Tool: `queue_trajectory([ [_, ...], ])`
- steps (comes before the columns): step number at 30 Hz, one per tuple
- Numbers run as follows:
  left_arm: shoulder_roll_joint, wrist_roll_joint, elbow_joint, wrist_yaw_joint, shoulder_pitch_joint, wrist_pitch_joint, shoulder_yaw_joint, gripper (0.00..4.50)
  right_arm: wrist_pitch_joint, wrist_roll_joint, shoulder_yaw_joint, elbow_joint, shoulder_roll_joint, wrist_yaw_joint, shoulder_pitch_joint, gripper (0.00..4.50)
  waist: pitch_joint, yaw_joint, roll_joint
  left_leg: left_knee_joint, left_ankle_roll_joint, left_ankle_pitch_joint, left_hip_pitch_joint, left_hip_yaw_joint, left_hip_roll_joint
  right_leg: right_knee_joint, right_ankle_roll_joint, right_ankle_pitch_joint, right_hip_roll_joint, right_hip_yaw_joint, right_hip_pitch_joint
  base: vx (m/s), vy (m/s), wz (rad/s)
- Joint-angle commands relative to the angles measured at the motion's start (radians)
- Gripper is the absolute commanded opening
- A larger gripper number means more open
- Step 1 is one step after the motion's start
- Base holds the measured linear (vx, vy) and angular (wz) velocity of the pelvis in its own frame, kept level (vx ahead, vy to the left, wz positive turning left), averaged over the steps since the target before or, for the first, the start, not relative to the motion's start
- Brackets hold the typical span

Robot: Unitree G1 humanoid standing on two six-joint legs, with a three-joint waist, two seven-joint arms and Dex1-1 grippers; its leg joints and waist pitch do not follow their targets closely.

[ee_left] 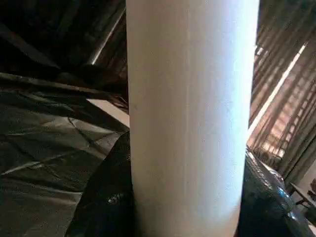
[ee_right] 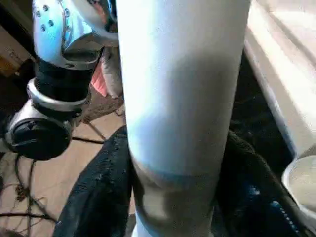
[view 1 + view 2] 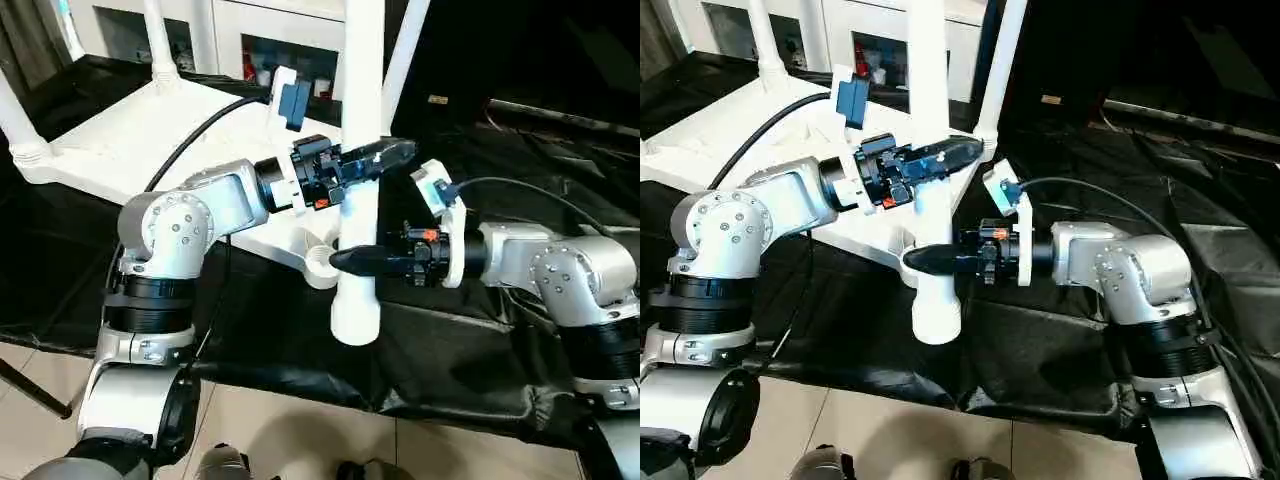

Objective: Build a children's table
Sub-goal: Pick table leg

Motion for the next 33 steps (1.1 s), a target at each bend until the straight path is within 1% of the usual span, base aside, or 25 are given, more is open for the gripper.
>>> queue_trajectory([
  [1, -0.019, 0.050, 0.005, 0.060, -0.033, -0.055, -0.005, 2.37, -0.042, -0.058, -0.014, 0.021, 0.012, -0.070, 0.010, 1.89, -0.090, 0.002, 0.005, -0.072, -0.046, -0.231, 0.020, 0.005, 0.009, -0.089, -0.100, -0.385, -0.048, 0.029, 0.061, 0.000, 0.000, 0.00],
  [2, -0.035, 0.079, 0.017, 0.118, -0.038, -0.080, 0.006, 2.51, -0.076, -0.083, -0.020, 0.025, 0.036, -0.114, 0.010, 1.88, -0.090, 0.000, 0.005, -0.073, -0.054, -0.235, 0.018, 0.003, 0.010, -0.089, -0.092, -0.392, -0.048, 0.029, 0.059, 0.000, 0.000, 0.00],
  [3, -0.057, 0.123, 0.027, 0.214, -0.045, -0.109, 0.020, 2.56, -0.104, -0.107, -0.027, 0.021, 0.063, -0.168, 0.011, 1.85, -0.092, 0.000, 0.008, -0.072, -0.059, -0.239, 0.023, 0.003, 0.009, -0.090, -0.087, -0.395, -0.047, 0.028, 0.058, 0.000, 0.000, 0.00],
  [4, -0.057, 0.123, 0.027, 0.214, -0.045, -0.109, 0.020, 2.56, -0.104, -0.107, -0.027, 0.021, 0.063, -0.168, 0.011, 1.85, -0.092, -0.001, 0.006, -0.072, -0.059, -0.241, 0.022, 0.003, 0.008, -0.092, -0.084, -0.395, -0.045, 0.029, 0.057, 0.000, 0.000, 0.00],
  [5, -0.061, 0.165, 0.034, 0.268, -0.048, -0.129, 0.012, 2.63, -0.113, -0.117, -0.031, 0.022, 0.076, -0.196, 0.010, 1.85, -0.092, -0.001, 0.004, -0.073, -0.058, -0.243, 0.020, 0.002, 0.008, -0.091, -0.074, -0.402, -0.045, 0.027, 0.062, 0.000, 0.000, 0.00],
  [6, -0.067, 0.201, 0.039, 0.316, -0.047, -0.144, 0.005, 2.76, -0.129, -0.130, -0.032, 0.023, 0.089, -0.224, 0.009, 1.85, -0.092, -0.002, 0.005, -0.074, -0.057, -0.242, 0.019, 0.001, 0.008, -0.092, -0.064, -0.409, -0.046, 0.026, 0.061, 0.000, 0.000, 0.00],
  [7, -0.084, 0.217, 0.046, 0.372, -0.045, -0.149, 0.016, 2.91, -0.157, -0.157, -0.024, 0.027, 0.100, -0.260, 0.009, 1.85, -0.092, -0.003, 0.005, -0.073, -0.058, -0.241, 0.019, 0.001, 0.007, -0.092, -0.061, -0.409, -0.046, 0.026, 0.060, 0.000, 0.000, 0.00],
  [9, -0.117, 0.213, 0.057, 0.439, -0.047, -0.161, 0.053, 3.01, -0.180, -0.180, -0.009, 0.030, 0.108, -0.279, 0.011, 1.85, -0.093, -0.003, 0.003, -0.071, -0.058, -0.236, 0.019, 0.003, 0.006, -0.093, -0.062, -0.398, -0.045, 0.026, 0.059, 0.000, 0.000, 0.00],
  [10, -0.127, 0.211, 0.061, 0.459, -0.048, -0.167, 0.066, 3.01, -0.186, -0.184, -0.007, 0.031, 0.113, -0.285, 0.012, 1.85, -0.094, -0.001, 0.001, -0.070, -0.052, -0.224, 0.016, 0.003, 0.005, -0.090, -0.065, -0.380, -0.044, 0.027, 0.062, 0.000, 0.000, 0.00],
  [13, -0.155, 0.194, 0.065, 0.500, -0.050, -0.172, 0.099, 3.01, -0.204, -0.199, -0.010, 0.039, 0.132, -0.315, 0.011, 1.85, -0.096, -0.002, 0.001, -0.069, -0.042, -0.214, 0.015, 0.003, 0.004, -0.087, -0.075, -0.348, -0.043, 0.026, 0.063, 0.000, 0.000, 0.00],
  [14, -0.167, 0.185, 0.068, 0.517, -0.052, -0.173, 0.114, 2.79, -0.212, -0.208, -0.013, 0.045, 0.143, -0.330, 0.009, 1.85, -0.096, -0.003, 0.002, -0.070, -0.041, -0.208, 0.014, 0.004, 0.004, -0.085, -0.083, -0.329, -0.042, 0.027, 0.062, 0.000, 0.000, 0.00],
  [15, -0.177, 0.181, 0.071, 0.530, -0.054, -0.178, 0.127, 2.68, -0.224, -0.220, -0.013, 0.051, 0.152, -0.341, 0.006, 1.85, -0.097, -0.003, 0.003, -0.069, -0.040, -0.205, 0.015, 0.004, 0.005, -0.084, -0.089, -0.316, -0.042, 0.028, 0.063, 0.000, 0.000, 0.00],
  [18, -0.191, 0.176, 0.059, 0.542, -0.050, -0.182, 0.135, 2.61, -0.248, -0.241, -0.001, 0.052, 0.156, -0.354, 0.006, 1.84, -0.097, -0.003, 0.003, -0.070, -0.036, -0.203, 0.016, 0.004, 0.005, -0.082, -0.099, -0.294, -0.042, 0.028, 0.063, 0.000, 0.000, 0.00],
  [19, -0.191, 0.180, 0.058, 0.545, -0.049, -0.184, 0.134, 2.50, -0.253, -0.245, 0.001, 0.052, 0.156, -0.355, 0.005, 1.84, -0.097, -0.003, 0.005, -0.070, -0.034, -0.206, 0.017, 0.004, 0.005, -0.081, -0.102, -0.290, -0.042, 0.028, 0.064, 0.000, 0.000, 0.00],
  [21, -0.188, 0.185, 0.059, 0.543, -0.050, -0.192, 0.125, 2.28, -0.271, -0.254, 0.004, 0.054, 0.160, -0.354, 0.005, 1.84, -0.096, -0.003, 0.004, -0.071, -0.032, -0.209, 0.017, 0.005, 0.005, -0.081, -0.102, -0.285, -0.041, 0.029, 0.064, 0.000, 0.000, 0.00],
  [22, -0.187, 0.187, 0.060, 0.537, -0.052, -0.194, 0.120, 2.24, -0.291, -0.257, 0.004, 0.054, 0.163, -0.348, 0.006, 1.84, -0.096, -0.002, 0.008, -0.071, -0.033, -0.212, 0.018, 0.004, 0.006, -0.081, -0.104, -0.286, -0.042, 0.029, 0.063, 0.000, 0.000, 0.00],
  [23, -0.180, 0.189, 0.058, 0.519, -0.054, -0.192, 0.110, 2.17, -0.306, -0.246, -0.001, 0.050, 0.165, -0.327, 0.009, 1.84, -0.096, -0.004, 0.006, -0.071, -0.032, -0.217, 0.019, 0.005, 0.006, -0.082, -0.104, -0.288, -0.042, 0.029, 0.063, 0.000, 0.000, 0.00],
  [24, -0.175, 0.192, 0.058, 0.509, -0.056, -0.191, 0.102, 2.03, -0.306, -0.237, -0.004, 0.048, 0.164, -0.314, 0.010, 2.40, -0.095, -0.004, 0.006, -0.072, -0.032, -0.226, 0.019, 0.004, 0.005, -0.083, -0.101, -0.299, -0.041, 0.029, 0.064, 0.000, 0.000, 0.00],
  [25, -0.161, 0.206, 0.056, 0.486, -0.058, -0.193, 0.079, 2.03, -0.297, -0.229, -0.008, 0.045, 0.159, -0.304, 0.010, 2.40, -0.095, -0.005, 0.006, -0.072, -0.031, -0.228, 0.019, 0.005, 0.005, -0.084, -0.100, -0.304, -0.041, 0.029, 0.064, 0.000, 0.000, 0.00],
  [26, -0.152, 0.216, 0.055, 0.472, -0.059, -0.195, 0.065, 1.94, -0.291, -0.225, -0.010, 0.044, 0.156, -0.300, 0.010, 2.54, -0.094, -0.004, 0.006, -0.072, -0.030, -0.232, 0.020, 0.005, 0.005, -0.086, -0.096, -0.314, -0.041, 0.029, 0.062, 0.000, 0.000, 0.00],
  [28, -0.132, 0.220, 0.042, 0.425, -0.062, -0.180, 0.035, 1.81, -0.263, -0.219, -0.016, 0.047, 0.140, -0.290, 0.006, 2.63, -0.094, -0.005, 0.008, -0.073, -0.029, -0.234, 0.021, 0.004, 0.007, -0.085, -0.089, -0.321, -0.042, 0.029, 0.062, 0.000, 0.000, 0.00],
  [30, -0.119, 0.211, 0.037, 0.388, -0.071, -0.161, 0.017, 1.79, -0.229, -0.205, -0.014, 0.050, 0.108, -0.251, 0.003, 2.81, -0.093, -0.003, 0.009, -0.073, -0.030, -0.238, 0.026, 0.005, 0.007, -0.086, -0.095, -0.323, -0.040, 0.029, 0.060, 0.000, 0.000, 0.00],
  [31, -0.114, 0.209, 0.038, 0.380, -0.074, -0.159, 0.013, 1.78, -0.225, -0.202, -0.011, 0.051, 0.096, -0.232, 0.004, 2.84, -0.093, -0.002, 0.010, -0.072, -0.032, -0.239, 0.025, 0.005, 0.008, -0.085, -0.101, -0.313, -0.040, 0.030, 0.060, 0.000, 0.000, 0.00],
  [32, -0.110, 0.207, 0.040, 0.373, -0.079, -0.157, 0.009, 1.78, -0.213, -0.199, -0.004, 0.050, 0.080, -0.210, 0.005, 2.84, -0.093, -0.001, 0.010, -0.074, -0.035, -0.237, 0.022, 0.004, 0.008, -0.083, -0.105, -0.307, -0.041, 0.030, 0.064, 0.000, 0.000, 0.00],
  [33, -0.107, 0.203, 0.041, 0.363, -0.082, -0.153, 0.006, 1.78, -0.208, -0.197, 0.003, 0.047, 0.065, -0.189, 0.008, 2.84, -0.093, -0.002, 0.008, -0.073, -0.033, -0.236, 0.021, 0.004, 0.008, -0.084, -0.107, -0.304, -0.041, 0.030, 0.065, 0.000, 0.000, 0.00],
])
